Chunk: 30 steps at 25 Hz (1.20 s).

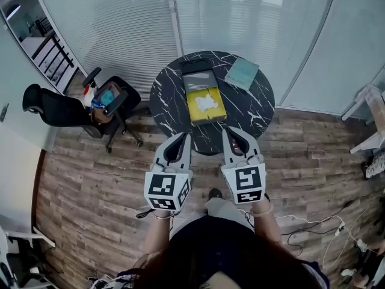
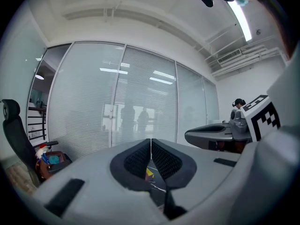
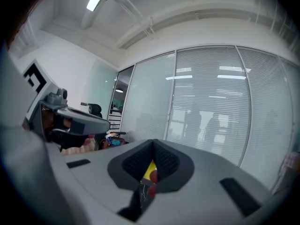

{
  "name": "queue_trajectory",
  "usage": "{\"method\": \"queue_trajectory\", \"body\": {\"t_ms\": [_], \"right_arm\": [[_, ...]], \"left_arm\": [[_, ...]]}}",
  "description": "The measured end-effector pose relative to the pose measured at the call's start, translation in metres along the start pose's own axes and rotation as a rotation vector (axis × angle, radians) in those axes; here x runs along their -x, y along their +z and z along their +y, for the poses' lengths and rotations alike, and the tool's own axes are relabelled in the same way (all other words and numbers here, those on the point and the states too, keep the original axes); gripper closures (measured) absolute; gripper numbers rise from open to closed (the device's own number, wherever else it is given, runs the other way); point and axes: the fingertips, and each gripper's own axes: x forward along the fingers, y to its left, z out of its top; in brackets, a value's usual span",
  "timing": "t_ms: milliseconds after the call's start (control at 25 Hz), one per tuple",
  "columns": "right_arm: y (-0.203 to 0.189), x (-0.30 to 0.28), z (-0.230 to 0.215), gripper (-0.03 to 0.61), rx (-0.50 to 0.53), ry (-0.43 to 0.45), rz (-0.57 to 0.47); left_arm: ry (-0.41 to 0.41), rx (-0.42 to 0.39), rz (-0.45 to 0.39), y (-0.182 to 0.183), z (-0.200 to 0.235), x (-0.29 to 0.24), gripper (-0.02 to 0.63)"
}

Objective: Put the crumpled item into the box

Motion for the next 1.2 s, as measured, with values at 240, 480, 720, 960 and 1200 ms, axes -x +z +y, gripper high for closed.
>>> {"method": "queue_trajectory", "body": {"t_ms": [240, 480, 720, 960, 1200], "right_arm": [[0.001, 0.020, 0.003, 0.555, -0.011, 0.002, -0.006], [-0.001, 0.033, 0.004, 0.555, -0.018, -0.005, -0.010], [-0.001, 0.042, 0.003, 0.555, -0.026, -0.013, -0.013], [0.000, 0.049, 0.003, 0.555, -0.026, -0.013, -0.022], [0.005, 0.054, 0.005, 0.555, -0.036, -0.010, -0.033]], "left_arm": [[-0.008, 0.003, 0.003, -0.003, -0.012, 0.008, 0.585], [-0.015, 0.001, 0.004, -0.005, -0.022, 0.017, 0.585], [-0.025, -0.001, 0.009, -0.005, -0.031, 0.021, 0.585], [-0.034, -0.002, 0.012, -0.007, -0.037, 0.024, 0.584], [-0.042, -0.006, 0.015, -0.007, -0.041, 0.027, 0.586]]}}
